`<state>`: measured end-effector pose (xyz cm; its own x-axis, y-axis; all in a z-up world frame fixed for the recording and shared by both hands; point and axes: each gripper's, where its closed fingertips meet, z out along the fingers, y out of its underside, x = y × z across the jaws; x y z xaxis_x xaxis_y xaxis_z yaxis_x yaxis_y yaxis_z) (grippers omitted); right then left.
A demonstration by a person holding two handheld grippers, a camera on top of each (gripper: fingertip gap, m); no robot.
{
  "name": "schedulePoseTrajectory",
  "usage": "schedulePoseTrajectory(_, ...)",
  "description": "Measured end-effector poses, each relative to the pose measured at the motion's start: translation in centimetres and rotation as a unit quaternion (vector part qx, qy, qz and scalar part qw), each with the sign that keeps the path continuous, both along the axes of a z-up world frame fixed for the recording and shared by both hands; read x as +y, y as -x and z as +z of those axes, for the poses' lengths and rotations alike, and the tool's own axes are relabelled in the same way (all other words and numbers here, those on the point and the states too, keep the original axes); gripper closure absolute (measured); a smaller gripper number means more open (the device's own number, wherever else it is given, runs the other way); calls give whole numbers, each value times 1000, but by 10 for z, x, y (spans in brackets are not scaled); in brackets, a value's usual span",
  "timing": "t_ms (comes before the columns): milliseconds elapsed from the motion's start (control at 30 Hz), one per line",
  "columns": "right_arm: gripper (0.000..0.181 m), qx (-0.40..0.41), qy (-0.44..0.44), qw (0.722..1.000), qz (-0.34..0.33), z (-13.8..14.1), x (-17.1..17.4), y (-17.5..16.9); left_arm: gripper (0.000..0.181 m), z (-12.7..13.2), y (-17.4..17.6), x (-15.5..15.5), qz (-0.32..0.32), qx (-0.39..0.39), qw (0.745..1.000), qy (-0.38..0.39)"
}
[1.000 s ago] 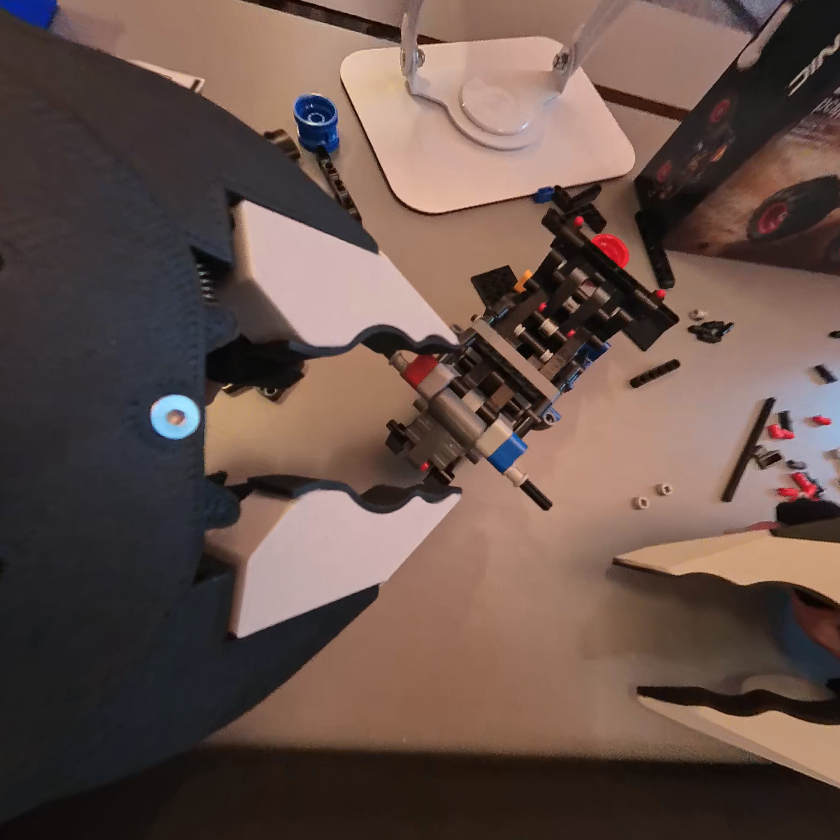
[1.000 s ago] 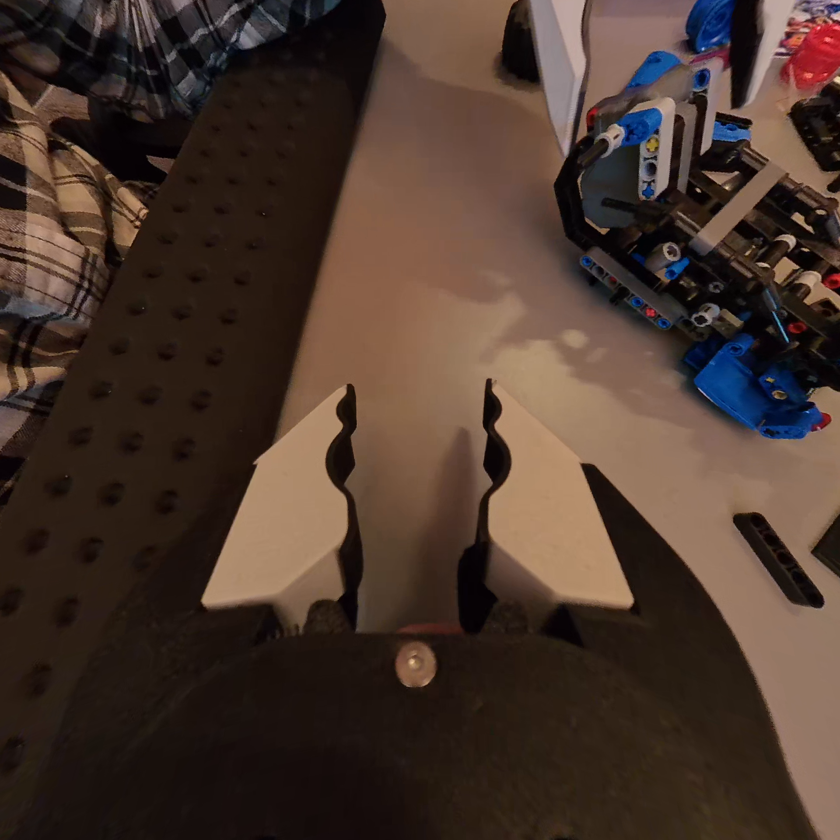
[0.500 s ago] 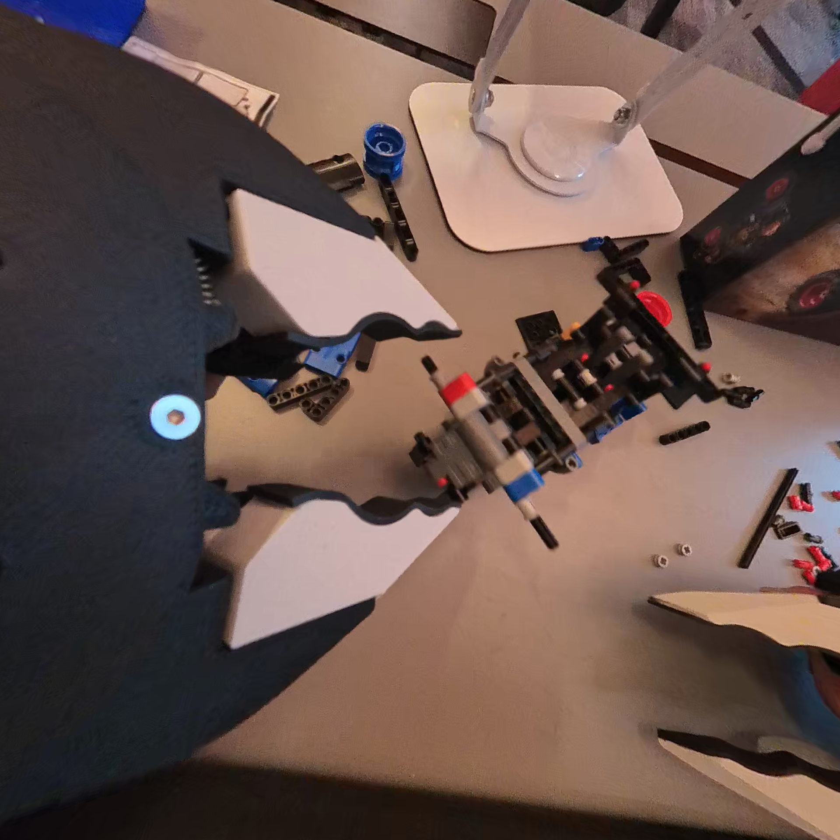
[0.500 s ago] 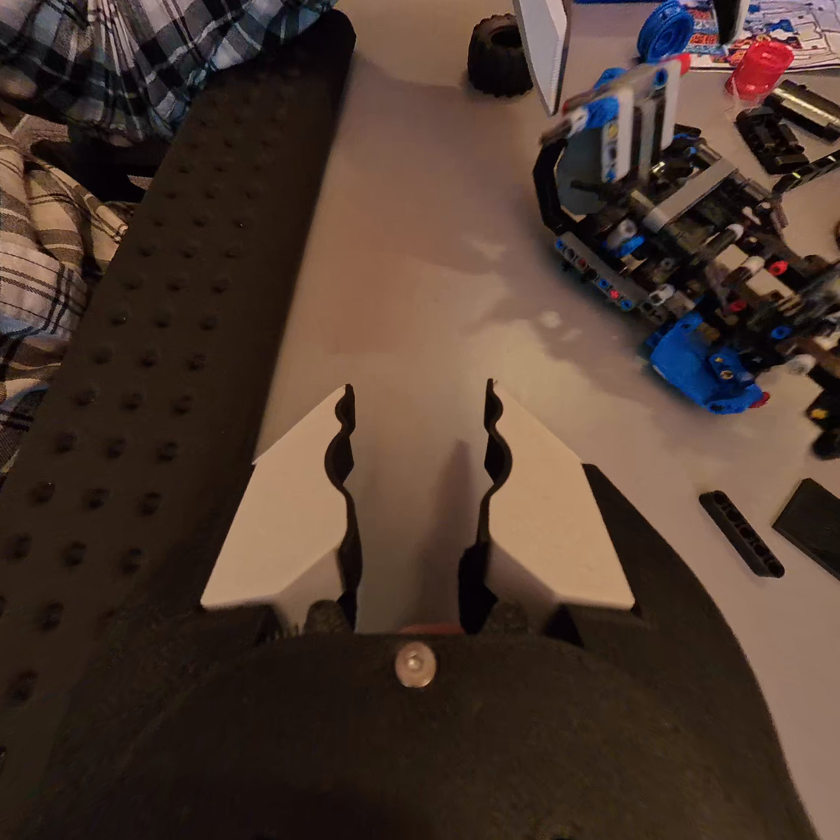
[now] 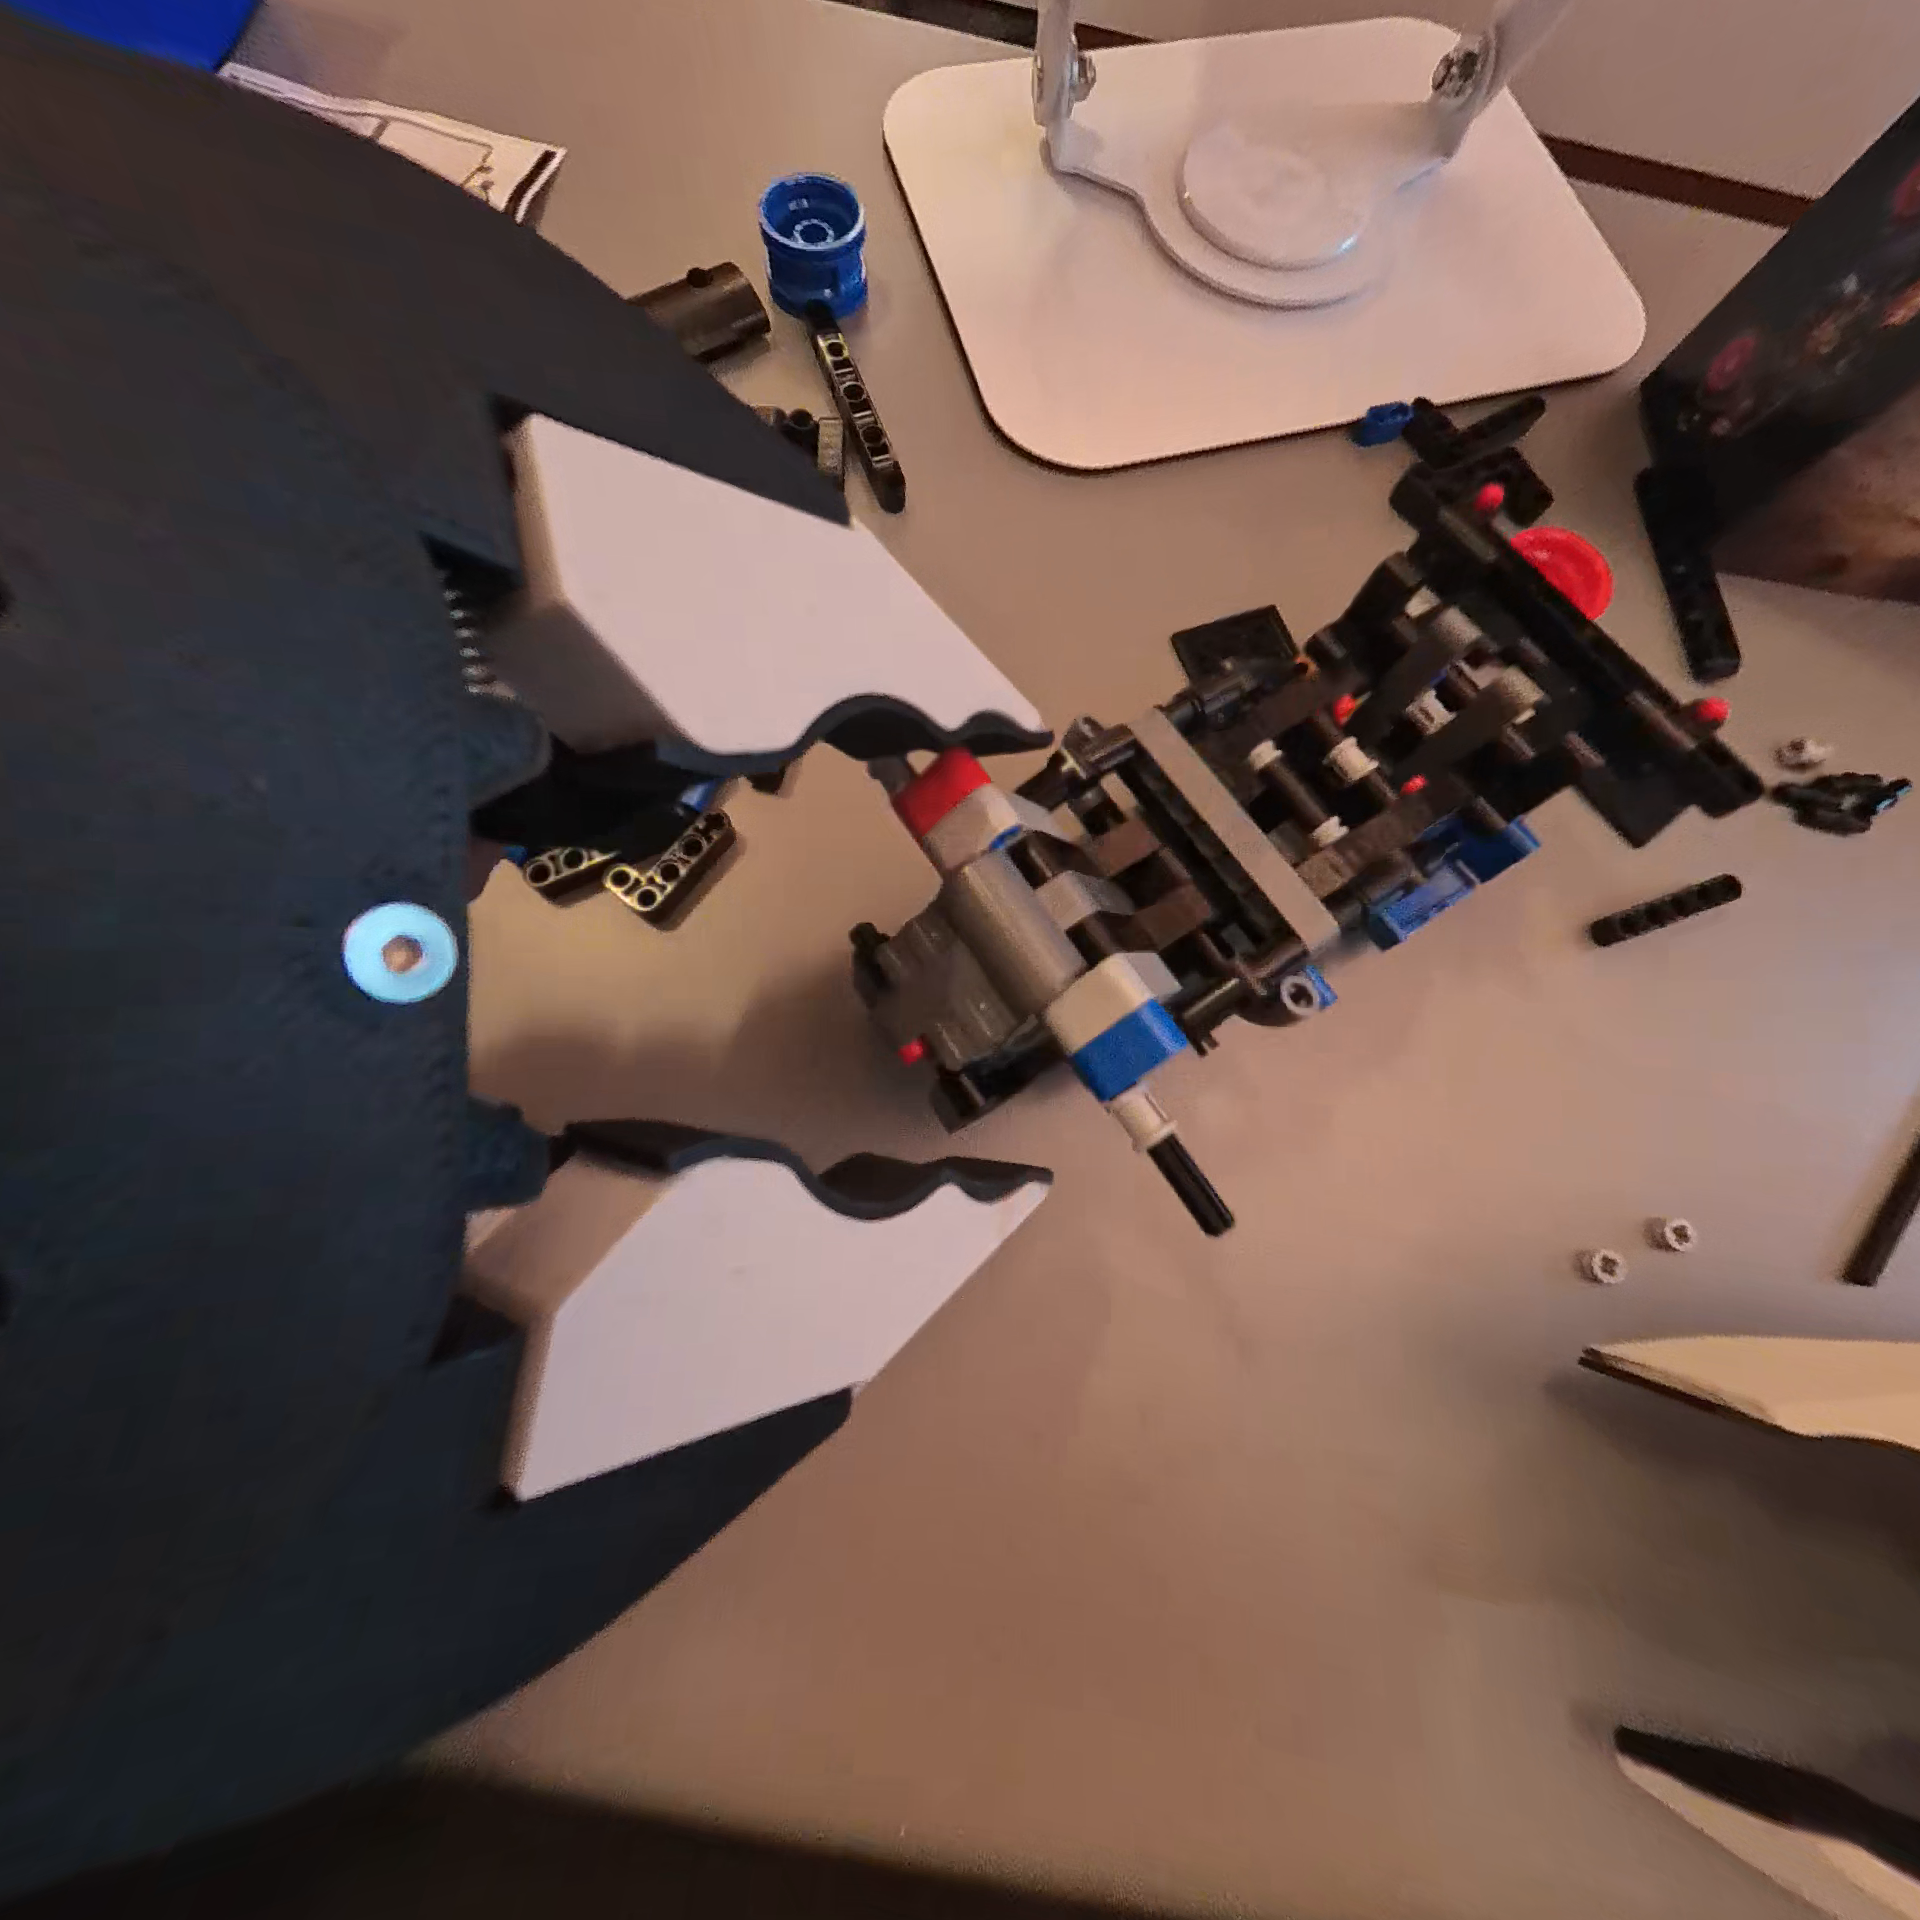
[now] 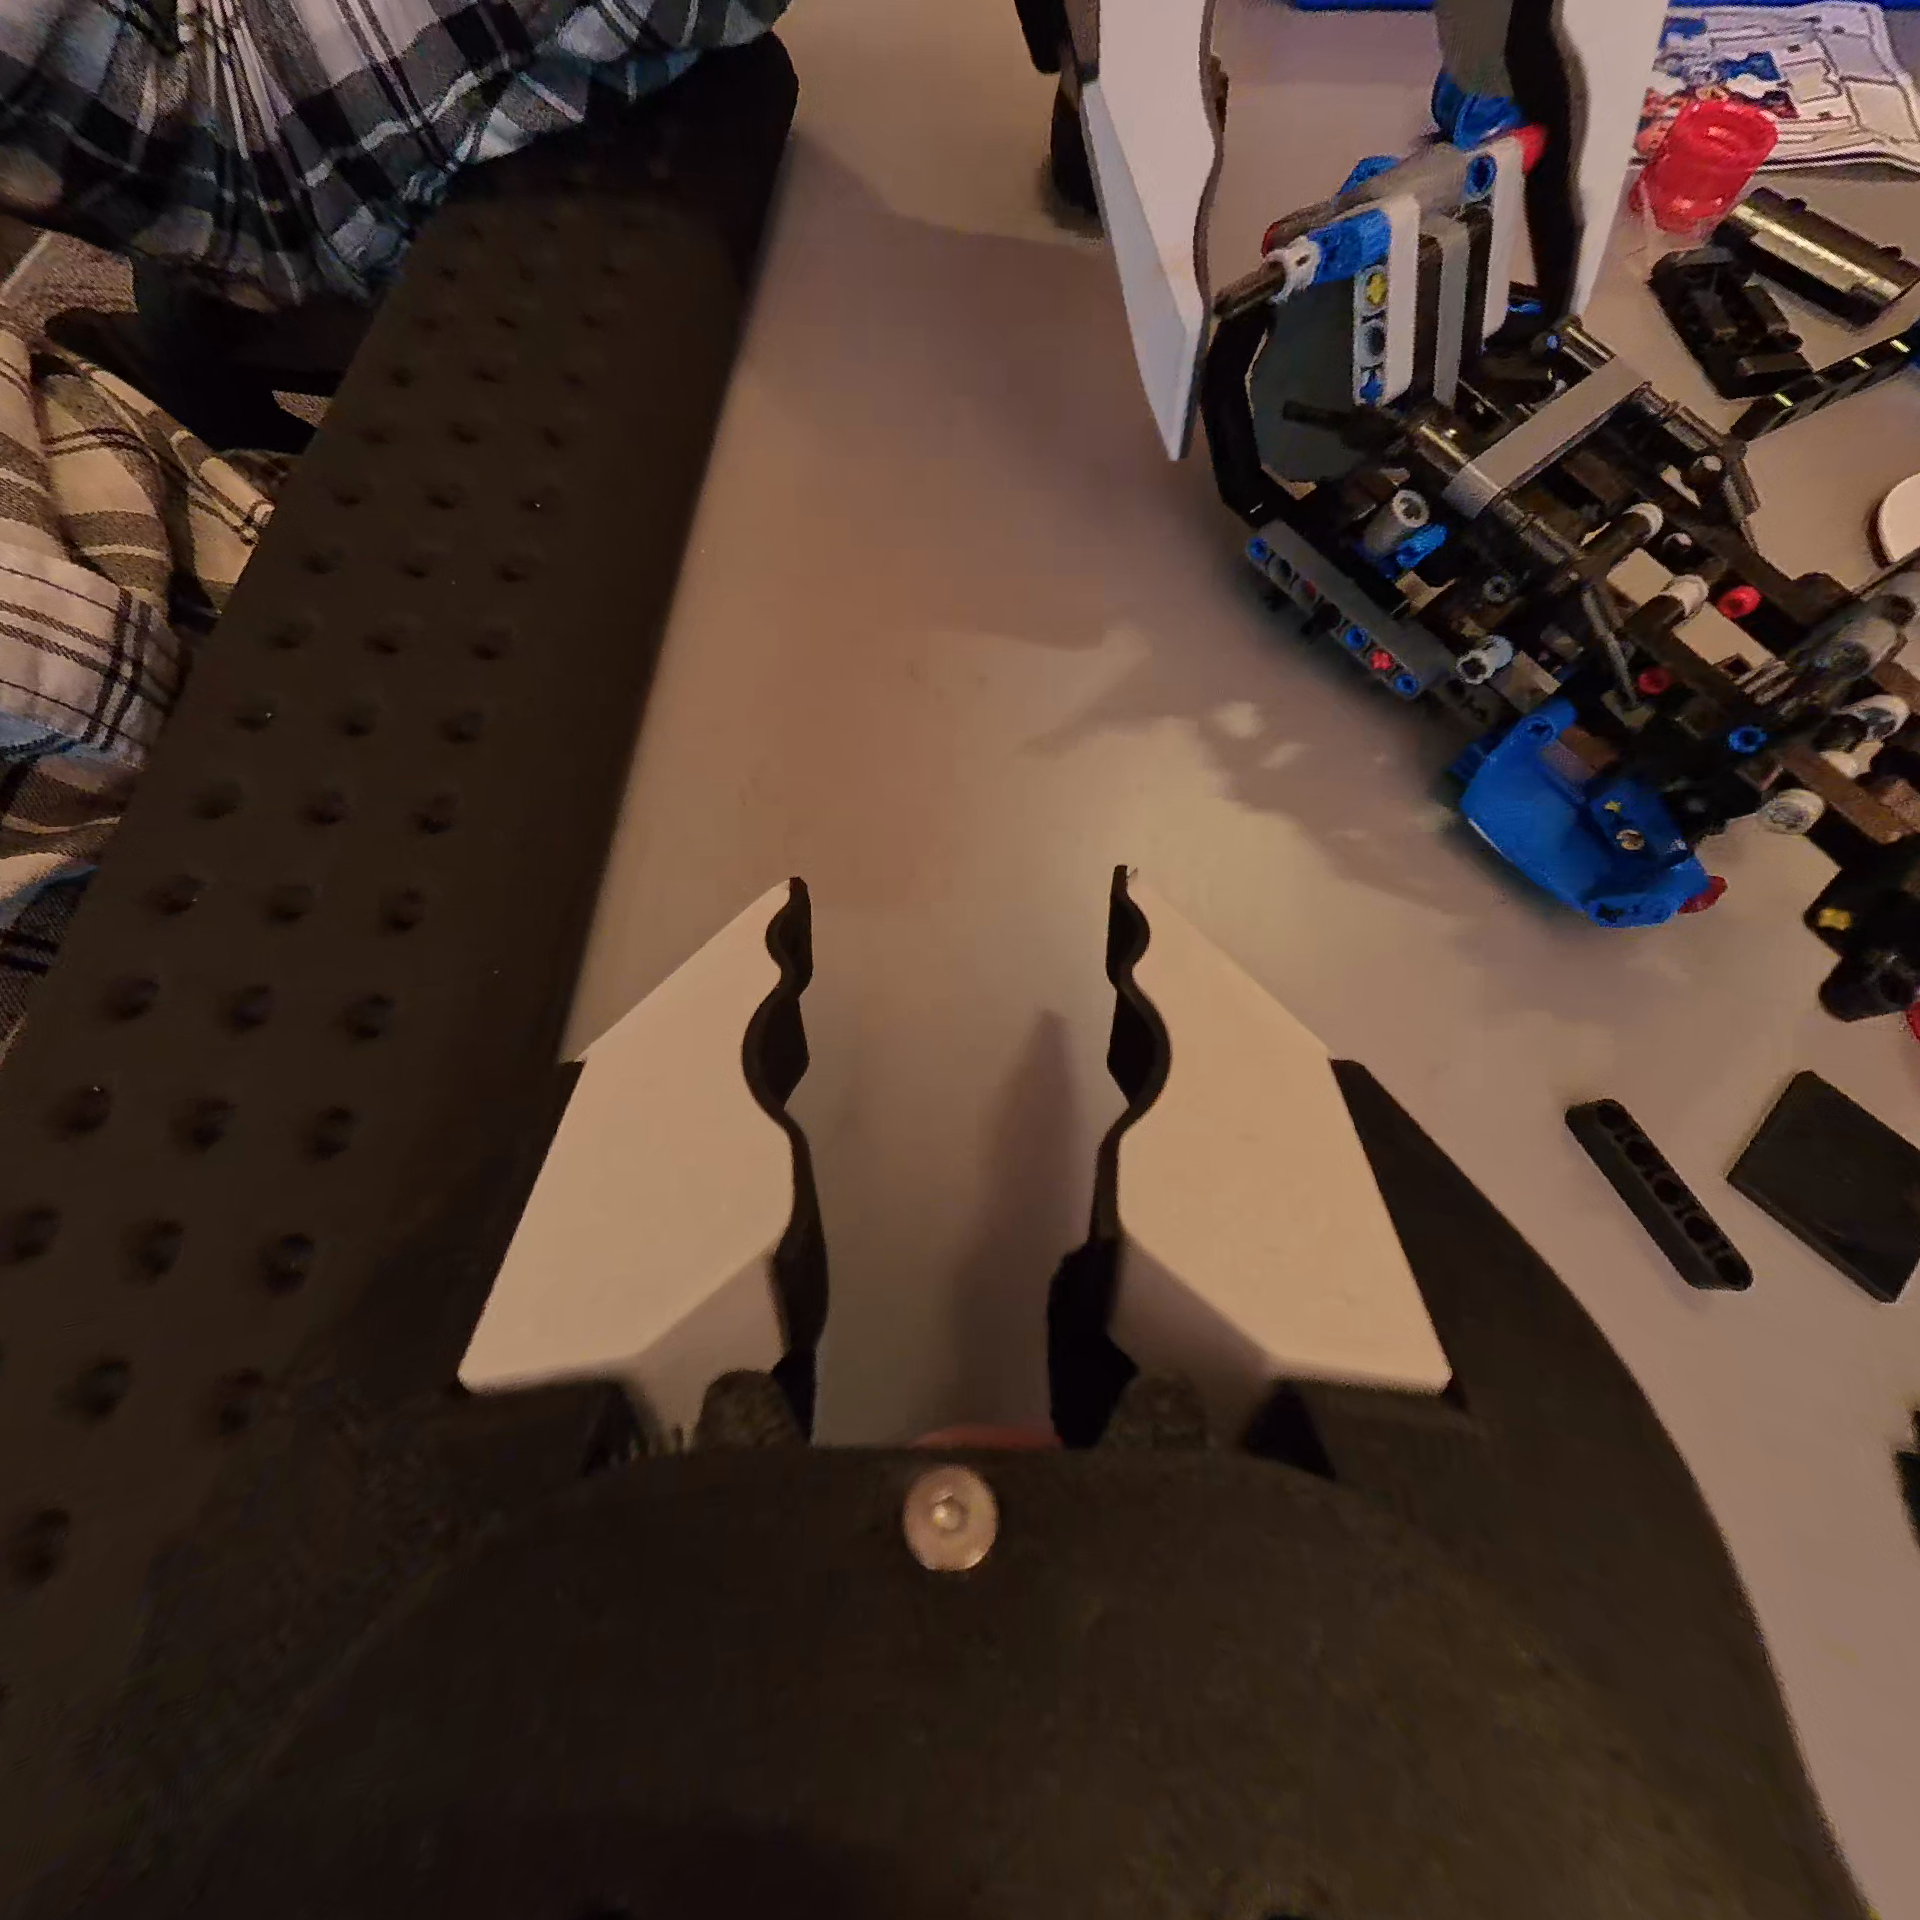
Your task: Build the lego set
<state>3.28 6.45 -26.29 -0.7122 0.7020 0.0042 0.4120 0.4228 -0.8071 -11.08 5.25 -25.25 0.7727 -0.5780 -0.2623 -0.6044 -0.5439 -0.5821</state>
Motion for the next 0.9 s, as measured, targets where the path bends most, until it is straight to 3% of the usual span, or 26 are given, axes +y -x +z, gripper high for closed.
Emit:
schedulePoseTrajectory(600,126,-4,-3,1000,8,-2,-2,-2,114,0,-6,-18,-35,-20,999,19)
schedulePoseTrajectory(733,126,-5,-3,1000,9,-2,-2,-3,103,7,0,-16,-12,-26,1000,8)
schedulePoseTrajectory(900,126,-6,-2,1000,8,-3,-1,-2,108,5,7,-18,-3,-31,999,11)
